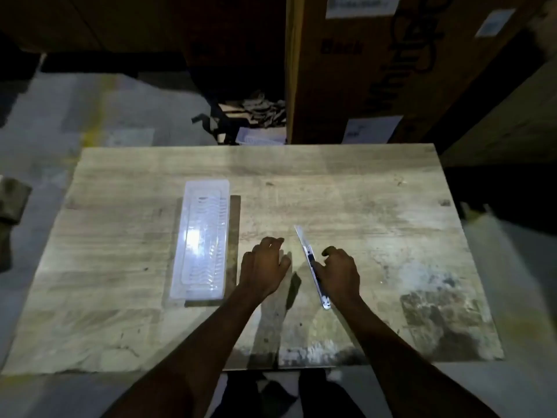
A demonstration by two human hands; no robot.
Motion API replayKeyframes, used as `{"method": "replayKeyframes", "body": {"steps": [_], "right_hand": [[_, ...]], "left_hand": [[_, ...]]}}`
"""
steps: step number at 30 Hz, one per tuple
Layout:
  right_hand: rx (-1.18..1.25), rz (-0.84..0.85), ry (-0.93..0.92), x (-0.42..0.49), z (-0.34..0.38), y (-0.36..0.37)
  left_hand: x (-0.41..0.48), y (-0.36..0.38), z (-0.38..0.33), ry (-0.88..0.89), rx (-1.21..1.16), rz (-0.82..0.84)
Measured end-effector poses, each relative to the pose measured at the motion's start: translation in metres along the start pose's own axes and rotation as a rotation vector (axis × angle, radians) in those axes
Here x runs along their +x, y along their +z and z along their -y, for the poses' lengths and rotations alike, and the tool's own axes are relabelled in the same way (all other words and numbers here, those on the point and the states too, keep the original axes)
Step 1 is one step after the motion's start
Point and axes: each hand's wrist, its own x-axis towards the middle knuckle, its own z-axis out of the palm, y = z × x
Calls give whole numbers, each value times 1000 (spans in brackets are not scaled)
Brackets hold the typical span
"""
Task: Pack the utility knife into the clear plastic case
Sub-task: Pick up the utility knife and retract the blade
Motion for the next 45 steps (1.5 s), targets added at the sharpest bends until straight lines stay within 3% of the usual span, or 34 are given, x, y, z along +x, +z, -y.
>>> {"method": "replayKeyframes", "body": {"steps": [7,15,31,36,45], "right_hand": [[-31,-11,45,12,20,26],[-218,-20,36,16,15,39],[-212,7,96,16,24,31],[-175,-19,74,13,28,24],[-99,-125,-131,-3,51,-19]], "left_hand": [[12,26,-11,-350,-605,22],[18,39,-10,-421,-709,67],[50,62,-18,-660,-862,159],[59,93,-2,-725,-1016,187],[31,16,-39,-593,-1233,104]]}}
